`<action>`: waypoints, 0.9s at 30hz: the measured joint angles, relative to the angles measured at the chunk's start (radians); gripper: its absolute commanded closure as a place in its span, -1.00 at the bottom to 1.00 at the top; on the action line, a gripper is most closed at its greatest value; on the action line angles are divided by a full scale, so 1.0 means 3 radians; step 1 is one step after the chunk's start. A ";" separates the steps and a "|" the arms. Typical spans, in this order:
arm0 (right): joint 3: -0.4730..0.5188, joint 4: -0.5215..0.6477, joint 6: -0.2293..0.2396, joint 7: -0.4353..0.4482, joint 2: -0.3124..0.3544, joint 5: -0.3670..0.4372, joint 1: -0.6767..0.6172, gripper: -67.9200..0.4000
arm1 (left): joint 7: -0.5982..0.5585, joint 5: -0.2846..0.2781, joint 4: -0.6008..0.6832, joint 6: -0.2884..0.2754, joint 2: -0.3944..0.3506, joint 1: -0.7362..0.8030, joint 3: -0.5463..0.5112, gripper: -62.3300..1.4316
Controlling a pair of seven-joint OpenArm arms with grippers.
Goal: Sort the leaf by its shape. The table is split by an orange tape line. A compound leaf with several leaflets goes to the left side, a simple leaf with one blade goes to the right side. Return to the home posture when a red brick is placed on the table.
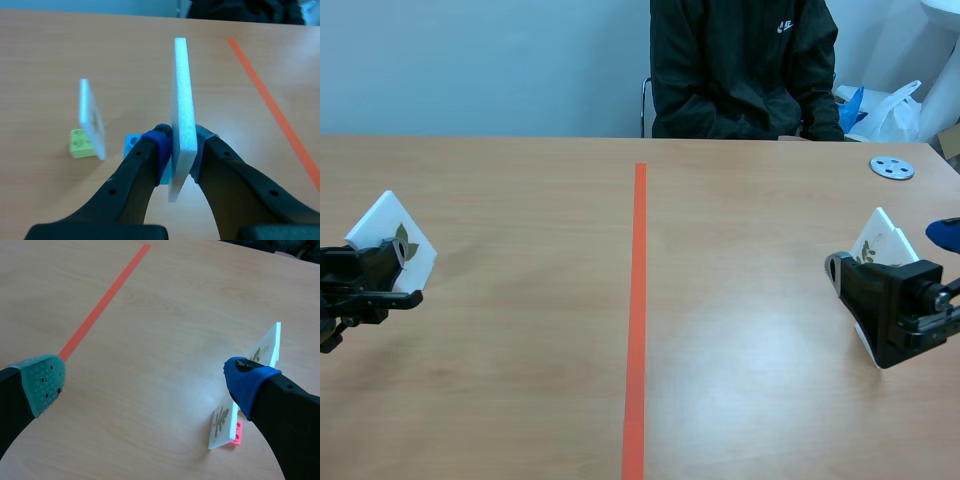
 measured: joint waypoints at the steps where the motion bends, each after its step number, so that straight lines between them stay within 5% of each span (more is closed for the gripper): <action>1: 0.0001 0.0000 0.0000 0.0001 0.0000 0.0000 0.0000 -1.00 | -0.0001 0.0000 -0.0001 0.0029 0.0039 0.0000 -0.0019 0.74; 14: 0.0093 0.0000 -0.0001 0.0000 -0.0001 0.0000 0.0000 -1.00 | -0.0463 0.0013 -0.0785 0.0336 0.0370 -0.0179 0.0010 0.74; 27: 0.0093 0.0000 -0.0001 0.0001 -0.0001 0.0000 0.0000 -1.00 | -0.0676 0.0041 -0.1415 0.0326 0.0483 -0.0595 0.0010 0.74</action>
